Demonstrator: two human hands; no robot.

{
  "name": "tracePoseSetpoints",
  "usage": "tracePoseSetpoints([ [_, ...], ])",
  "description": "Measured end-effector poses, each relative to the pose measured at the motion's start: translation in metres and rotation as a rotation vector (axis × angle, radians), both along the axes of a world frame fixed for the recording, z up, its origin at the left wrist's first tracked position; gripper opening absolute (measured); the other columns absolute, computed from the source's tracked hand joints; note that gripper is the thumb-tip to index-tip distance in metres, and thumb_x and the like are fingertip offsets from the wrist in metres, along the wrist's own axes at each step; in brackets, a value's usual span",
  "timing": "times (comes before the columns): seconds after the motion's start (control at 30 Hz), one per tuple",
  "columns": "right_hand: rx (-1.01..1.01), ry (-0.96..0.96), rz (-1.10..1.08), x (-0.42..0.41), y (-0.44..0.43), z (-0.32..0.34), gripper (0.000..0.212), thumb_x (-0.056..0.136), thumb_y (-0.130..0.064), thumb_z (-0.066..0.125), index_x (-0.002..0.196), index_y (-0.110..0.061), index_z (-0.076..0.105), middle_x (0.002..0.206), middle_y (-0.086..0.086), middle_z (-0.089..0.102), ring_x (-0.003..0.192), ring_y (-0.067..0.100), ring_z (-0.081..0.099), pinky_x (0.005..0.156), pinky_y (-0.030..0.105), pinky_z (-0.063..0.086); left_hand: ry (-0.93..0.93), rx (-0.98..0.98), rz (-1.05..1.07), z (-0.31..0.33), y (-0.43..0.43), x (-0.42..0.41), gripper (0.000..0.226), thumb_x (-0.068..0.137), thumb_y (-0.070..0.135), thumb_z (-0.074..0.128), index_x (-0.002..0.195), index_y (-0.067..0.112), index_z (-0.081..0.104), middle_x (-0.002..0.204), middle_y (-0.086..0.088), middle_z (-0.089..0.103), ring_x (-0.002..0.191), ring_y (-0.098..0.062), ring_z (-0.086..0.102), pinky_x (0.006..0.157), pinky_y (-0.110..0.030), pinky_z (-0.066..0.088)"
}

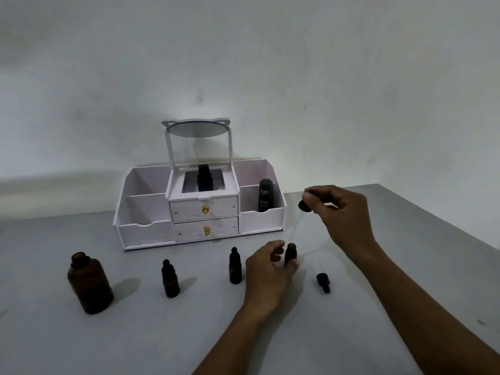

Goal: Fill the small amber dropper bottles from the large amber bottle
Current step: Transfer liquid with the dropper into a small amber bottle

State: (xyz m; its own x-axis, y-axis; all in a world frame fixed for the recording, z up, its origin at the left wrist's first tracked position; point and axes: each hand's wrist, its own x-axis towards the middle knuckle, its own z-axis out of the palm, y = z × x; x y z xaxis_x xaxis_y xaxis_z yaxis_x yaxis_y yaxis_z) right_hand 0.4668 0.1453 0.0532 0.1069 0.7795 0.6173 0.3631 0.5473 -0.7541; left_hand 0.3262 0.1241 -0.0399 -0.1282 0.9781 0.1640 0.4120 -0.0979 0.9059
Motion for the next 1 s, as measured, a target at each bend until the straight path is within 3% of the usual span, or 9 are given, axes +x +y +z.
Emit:
tracePoseSetpoints([
  [0.13, 0.095, 0.119, 0.046, -0.008, -0.016, 0.028, 0.008, 0.087, -0.017, 0.076, 0.094, -0.022, 0.076, 0.080, -0.006, 0.078, 0.078, 0.009, 0.075, 0.078, 0.028, 0.059, 0.026, 0.069, -0.024, 0.024, -0.037, -0.023, 0.053, 0.079, 0.044, 0.073, 0.128, 0.038, 0.053, 0.123, 0.020, 0.056, 0.100, 0.004, 0.054, 0.090, -0.018, 0.049],
  [0.33, 0.133, 0.237, 0.232, -0.056, -0.043, 0.056, 0.015, 0.087, -0.013, 0.075, 0.089, -0.028, 0.076, 0.080, -0.010, 0.078, 0.082, 0.025, 0.076, 0.083, 0.041, 0.060, 0.212, 0.313, 0.121, 0.050, -0.116, -0.117, 0.056, 0.078, 0.053, 0.069, 0.130, 0.047, 0.047, 0.125, 0.038, 0.043, 0.117, 0.015, 0.042, 0.094, -0.009, 0.038],
  [0.47, 0.103, 0.203, 0.355, -0.108, -0.060, 0.058, 0.016, 0.086, -0.016, 0.074, 0.090, -0.031, 0.076, 0.084, -0.006, 0.079, 0.084, 0.019, 0.077, 0.075, 0.031, 0.062, 0.308, 0.383, 0.322, 0.048, -0.145, -0.192, 0.056, 0.079, 0.045, 0.072, 0.129, 0.043, 0.049, 0.125, 0.029, 0.051, 0.119, 0.007, 0.046, 0.096, -0.016, 0.042],
  [0.53, 0.089, 0.155, 0.388, -0.134, -0.062, 0.054, 0.012, 0.085, -0.018, 0.074, 0.093, -0.027, 0.077, 0.086, 0.001, 0.079, 0.085, 0.020, 0.076, 0.075, 0.033, 0.060, 0.332, 0.396, 0.415, 0.044, -0.151, -0.222, 0.054, 0.078, 0.040, 0.075, 0.126, 0.041, 0.051, 0.121, 0.025, 0.054, 0.113, 0.007, 0.050, 0.092, -0.018, 0.045],
  [0.6, 0.075, 0.120, 0.425, -0.161, -0.061, 0.050, 0.013, 0.084, -0.017, 0.075, 0.093, -0.026, 0.076, 0.086, -0.006, 0.078, 0.085, 0.015, 0.076, 0.079, 0.031, 0.060, 0.334, 0.397, 0.487, 0.041, -0.153, -0.247, 0.054, 0.077, 0.037, 0.075, 0.127, 0.037, 0.052, 0.121, 0.025, 0.052, 0.111, 0.008, 0.050, 0.093, -0.022, 0.048],
  [0.67, 0.059, 0.089, 0.459, -0.185, -0.061, 0.048, 0.016, 0.082, -0.019, 0.076, 0.090, -0.033, 0.074, 0.080, -0.021, 0.076, 0.081, 0.002, 0.074, 0.075, 0.017, 0.059, 0.337, 0.395, 0.534, 0.037, -0.150, -0.266, 0.054, 0.078, 0.036, 0.074, 0.127, 0.035, 0.053, 0.122, 0.028, 0.050, 0.112, 0.006, 0.049, 0.094, -0.027, 0.049],
  [0.73, 0.049, 0.069, 0.488, -0.204, -0.062, 0.044, 0.016, 0.080, -0.021, 0.076, 0.090, -0.033, 0.073, 0.077, -0.026, 0.074, 0.080, -0.004, 0.072, 0.072, 0.008, 0.054, 0.333, 0.382, 0.547, 0.033, -0.144, -0.280, 0.054, 0.079, 0.037, 0.073, 0.128, 0.035, 0.053, 0.123, 0.029, 0.048, 0.114, 0.005, 0.049, 0.096, -0.028, 0.049],
  [0.87, 0.036, 0.058, 0.529, -0.238, -0.057, 0.039, 0.013, 0.082, -0.018, 0.077, 0.093, -0.025, 0.076, 0.088, -0.004, 0.078, 0.085, 0.008, 0.075, 0.076, 0.012, 0.056, 0.254, 0.325, 0.543, 0.025, -0.131, -0.293, 0.058, 0.077, 0.040, 0.075, 0.130, 0.037, 0.051, 0.127, 0.023, 0.051, 0.112, 0.003, 0.051, 0.095, -0.022, 0.047],
  [1.0, 0.023, 0.070, 0.551, -0.258, -0.053, 0.037, 0.012, 0.083, -0.018, 0.077, 0.089, -0.028, 0.075, 0.079, -0.009, 0.079, 0.082, 0.007, 0.075, 0.076, 0.019, 0.060, 0.161, 0.255, 0.514, 0.016, -0.119, -0.296, 0.069, 0.071, 0.044, 0.078, 0.134, 0.036, 0.049, 0.123, 0.027, 0.047, 0.110, 0.002, 0.052, 0.094, -0.019, 0.045],
])
